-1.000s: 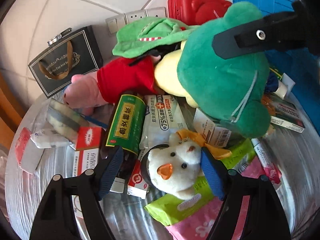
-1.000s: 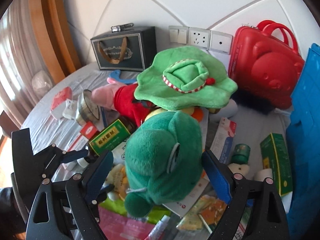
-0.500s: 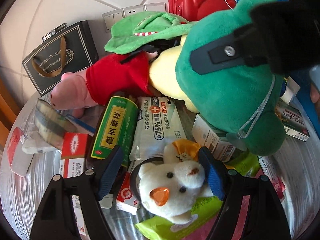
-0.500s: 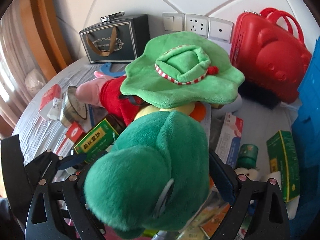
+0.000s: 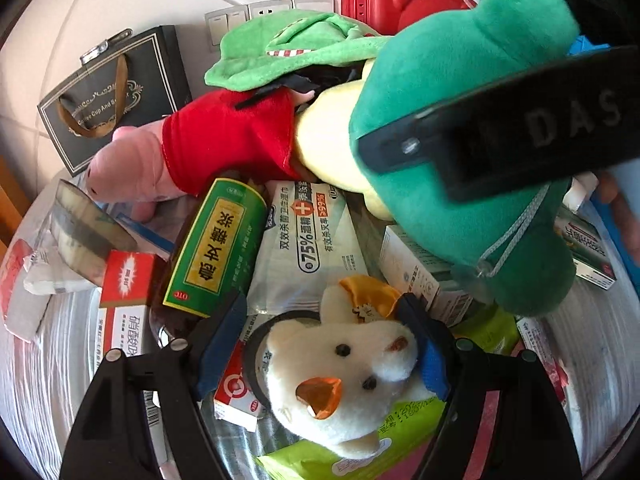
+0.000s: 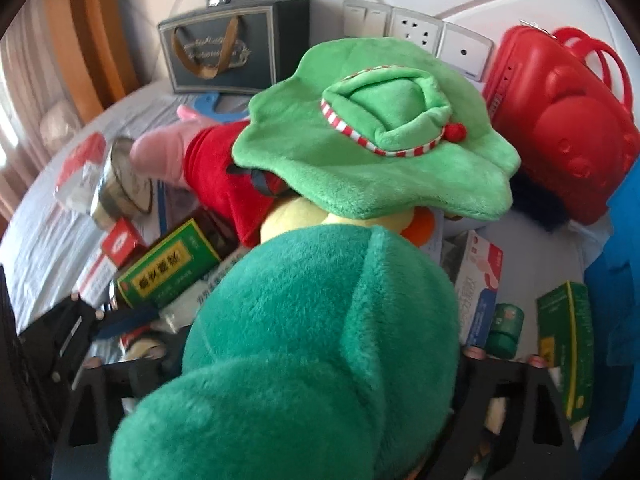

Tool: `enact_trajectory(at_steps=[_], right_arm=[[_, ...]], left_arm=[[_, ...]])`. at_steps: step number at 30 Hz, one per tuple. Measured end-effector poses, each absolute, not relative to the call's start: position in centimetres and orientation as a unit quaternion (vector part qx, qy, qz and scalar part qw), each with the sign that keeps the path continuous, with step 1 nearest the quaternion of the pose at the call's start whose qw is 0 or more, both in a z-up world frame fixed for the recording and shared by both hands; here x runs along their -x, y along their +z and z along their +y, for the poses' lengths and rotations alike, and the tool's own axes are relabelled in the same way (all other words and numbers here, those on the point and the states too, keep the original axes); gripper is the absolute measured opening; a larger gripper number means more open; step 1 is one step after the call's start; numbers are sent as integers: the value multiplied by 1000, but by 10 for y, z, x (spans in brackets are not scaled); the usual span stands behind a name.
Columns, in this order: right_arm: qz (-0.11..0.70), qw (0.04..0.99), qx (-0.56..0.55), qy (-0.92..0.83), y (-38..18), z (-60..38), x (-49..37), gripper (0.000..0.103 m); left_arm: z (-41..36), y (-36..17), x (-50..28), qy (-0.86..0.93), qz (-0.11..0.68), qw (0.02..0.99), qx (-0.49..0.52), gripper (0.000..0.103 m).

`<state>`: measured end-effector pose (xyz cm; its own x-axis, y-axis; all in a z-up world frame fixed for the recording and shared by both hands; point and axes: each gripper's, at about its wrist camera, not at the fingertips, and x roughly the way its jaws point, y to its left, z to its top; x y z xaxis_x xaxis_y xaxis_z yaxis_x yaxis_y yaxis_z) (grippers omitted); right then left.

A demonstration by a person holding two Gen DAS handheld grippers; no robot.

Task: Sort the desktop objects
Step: 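Grasp the white bear plush with the left tool while the right holds the green plush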

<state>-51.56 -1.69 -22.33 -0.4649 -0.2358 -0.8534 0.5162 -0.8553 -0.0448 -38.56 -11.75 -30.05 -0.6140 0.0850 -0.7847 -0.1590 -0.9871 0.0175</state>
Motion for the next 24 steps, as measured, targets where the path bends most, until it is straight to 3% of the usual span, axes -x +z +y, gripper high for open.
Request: enact_trajectory(at_steps=[3,8,9,16,17,18,24], right_arm=[[139,233,-459,-846,-211,-9,505,75],[104,239,-429,-865,-177,18,477,75],[98,237,-421,-870,-169,27,471,75],[65,213,-401,-889,-140,66,457,75],[62,210,-395,-892,-137,68,454,75],[62,208,-389,-895,-132,70,452,75],[65,216,-373,-900,-120,68,444,75]], left_arm=[[-118,-300,381,896,44,75,435,77],[-122,-300,376,894,42,90,437,77],[-124,-299,374,894,37,102,435,70],[-133,-290,360,896,34,125,424,50],[-139,-286,362,898,32,128,420,25],[-144,-283,365,895,28,138,423,16],[-140,-284,353,892,43,141,427,16]])
